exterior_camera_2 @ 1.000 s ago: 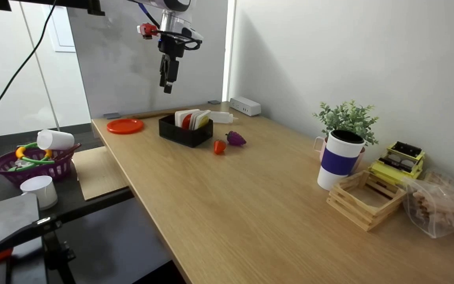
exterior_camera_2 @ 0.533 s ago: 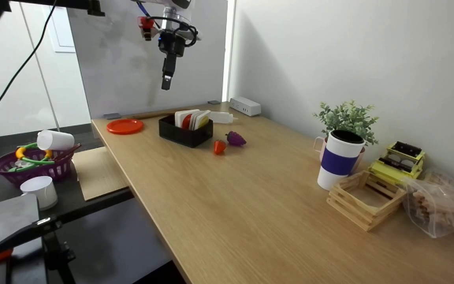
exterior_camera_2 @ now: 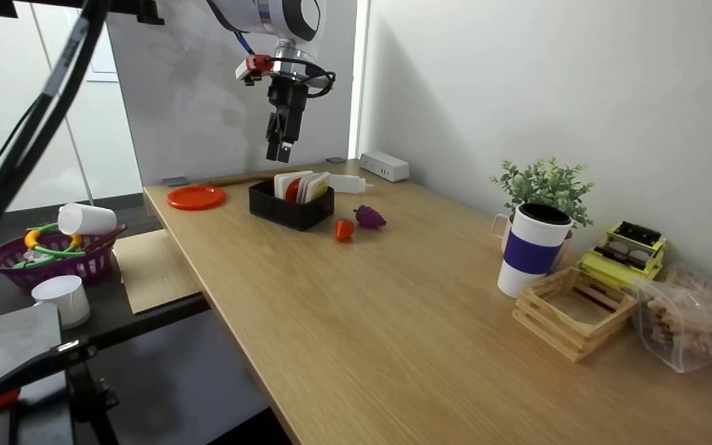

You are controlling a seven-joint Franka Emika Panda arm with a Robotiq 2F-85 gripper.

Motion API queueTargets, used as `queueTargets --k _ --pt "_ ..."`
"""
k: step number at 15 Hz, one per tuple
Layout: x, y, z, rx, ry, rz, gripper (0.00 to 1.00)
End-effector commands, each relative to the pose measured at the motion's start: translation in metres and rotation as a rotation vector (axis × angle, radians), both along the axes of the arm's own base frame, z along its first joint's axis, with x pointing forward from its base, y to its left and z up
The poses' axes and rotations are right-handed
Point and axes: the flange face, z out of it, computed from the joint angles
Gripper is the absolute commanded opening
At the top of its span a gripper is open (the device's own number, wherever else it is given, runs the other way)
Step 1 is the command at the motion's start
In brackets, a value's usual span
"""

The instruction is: Take the books out of the bookcase and put them upright on the table

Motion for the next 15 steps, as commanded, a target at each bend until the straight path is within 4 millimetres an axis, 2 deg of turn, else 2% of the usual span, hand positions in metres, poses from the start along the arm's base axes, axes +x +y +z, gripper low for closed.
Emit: queueTargets --k 1,8,15 --pt "0.001 -0.002 -0.01 0.011 0.008 -0.018 1.0" --pt "0.005 -0.012 -0.04 0.024 0.064 0.001 1.0" --pt "0.006 -0.014 -0.047 0.038 0.089 0.055 1.0"
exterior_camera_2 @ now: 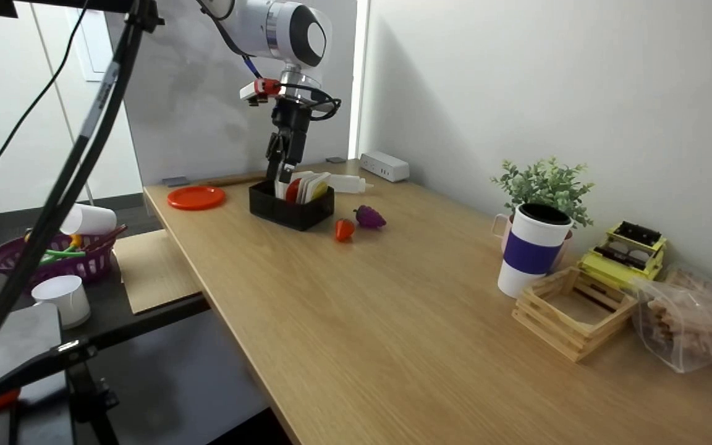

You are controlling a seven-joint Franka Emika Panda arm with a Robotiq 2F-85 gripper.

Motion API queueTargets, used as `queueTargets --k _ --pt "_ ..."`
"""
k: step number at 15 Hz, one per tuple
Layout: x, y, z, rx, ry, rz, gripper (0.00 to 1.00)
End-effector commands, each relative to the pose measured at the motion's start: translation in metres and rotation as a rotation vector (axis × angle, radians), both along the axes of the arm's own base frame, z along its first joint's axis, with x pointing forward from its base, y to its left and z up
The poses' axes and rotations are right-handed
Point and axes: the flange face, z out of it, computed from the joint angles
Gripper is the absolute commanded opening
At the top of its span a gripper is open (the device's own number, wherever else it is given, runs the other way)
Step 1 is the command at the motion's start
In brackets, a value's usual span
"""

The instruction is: Take the books out of the bookcase and put them upright on the table

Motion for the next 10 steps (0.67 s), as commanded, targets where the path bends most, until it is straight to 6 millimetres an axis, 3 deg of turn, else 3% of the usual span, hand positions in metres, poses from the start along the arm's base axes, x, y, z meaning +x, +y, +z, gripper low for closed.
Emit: queueTargets --k 1,10 --pt "0.0045 -0.0016 -0.0047 0.03 0.023 0.018 1.0" --pt "0.0033 0.0061 -0.0031 0.021 0.026 0.057 1.0"
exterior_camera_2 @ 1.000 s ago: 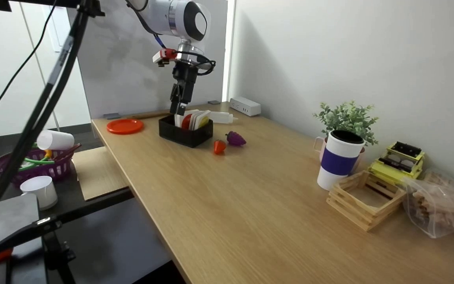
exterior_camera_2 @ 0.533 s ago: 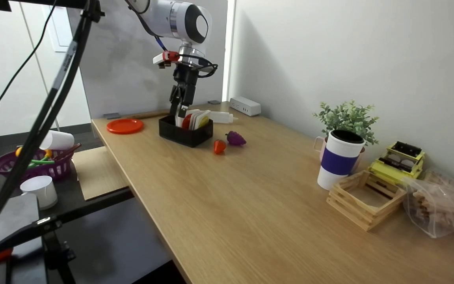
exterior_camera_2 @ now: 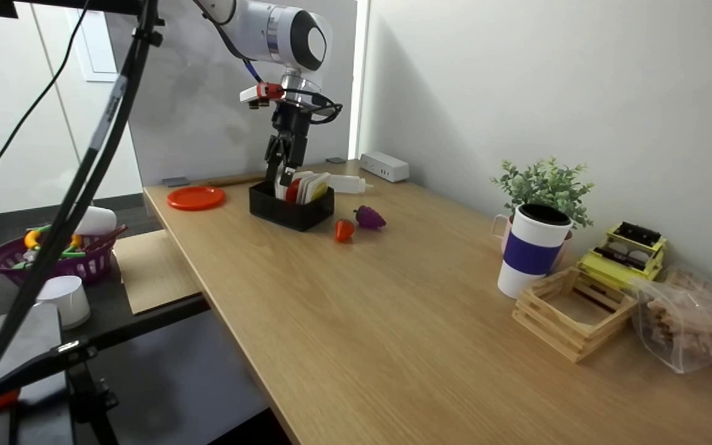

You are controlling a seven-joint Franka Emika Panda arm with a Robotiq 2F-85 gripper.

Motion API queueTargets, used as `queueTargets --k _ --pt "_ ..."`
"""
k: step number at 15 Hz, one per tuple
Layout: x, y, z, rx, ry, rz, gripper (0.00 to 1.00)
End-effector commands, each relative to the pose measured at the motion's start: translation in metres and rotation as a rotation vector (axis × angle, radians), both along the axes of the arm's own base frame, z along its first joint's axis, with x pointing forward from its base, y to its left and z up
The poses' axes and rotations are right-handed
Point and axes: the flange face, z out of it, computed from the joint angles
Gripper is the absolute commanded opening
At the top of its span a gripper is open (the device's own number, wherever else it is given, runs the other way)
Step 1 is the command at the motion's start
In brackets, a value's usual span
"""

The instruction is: Take the books out of the bookcase and put them upright on the table

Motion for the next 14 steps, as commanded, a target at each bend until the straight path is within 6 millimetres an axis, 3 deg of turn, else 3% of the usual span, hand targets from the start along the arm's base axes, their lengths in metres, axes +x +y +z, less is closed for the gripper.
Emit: queueTargets --k 1,7,14 --pt "0.002 0.007 0.005 -0.001 0.012 0.024 1.0" --pt "-0.002 0.019 0.016 -0.017 0.002 0.05 1.0" --pt "0.003 0.015 0.014 0.06 0.008 0.174 1.0"
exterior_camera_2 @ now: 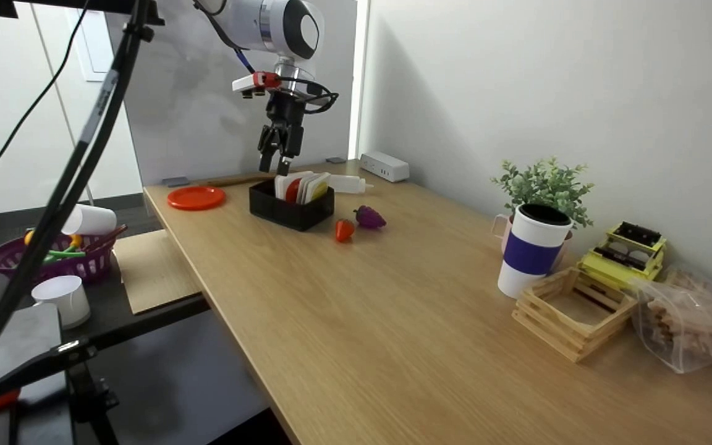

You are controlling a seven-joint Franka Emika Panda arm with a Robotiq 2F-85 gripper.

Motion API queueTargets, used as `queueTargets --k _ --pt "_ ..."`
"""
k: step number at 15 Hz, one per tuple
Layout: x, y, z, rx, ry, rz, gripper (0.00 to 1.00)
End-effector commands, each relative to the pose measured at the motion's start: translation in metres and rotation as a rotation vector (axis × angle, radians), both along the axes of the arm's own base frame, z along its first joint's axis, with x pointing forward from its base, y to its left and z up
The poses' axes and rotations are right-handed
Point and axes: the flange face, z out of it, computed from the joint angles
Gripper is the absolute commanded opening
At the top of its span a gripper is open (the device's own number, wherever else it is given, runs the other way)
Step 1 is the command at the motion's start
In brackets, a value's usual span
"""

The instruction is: Take the books out of the bookcase and put them upright on the table

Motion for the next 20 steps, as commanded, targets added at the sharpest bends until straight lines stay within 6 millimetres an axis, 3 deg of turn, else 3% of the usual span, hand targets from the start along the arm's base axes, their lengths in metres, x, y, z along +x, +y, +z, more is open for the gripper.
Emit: queueTargets --k 1,9,20 --pt "0.008 -0.005 -0.004 0.063 0.018 0.115 1.0" --pt "0.018 -0.019 -0.008 0.167 0.047 0.168 1.0" --pt "0.021 -0.013 -0.04 0.133 0.079 0.064 1.0"
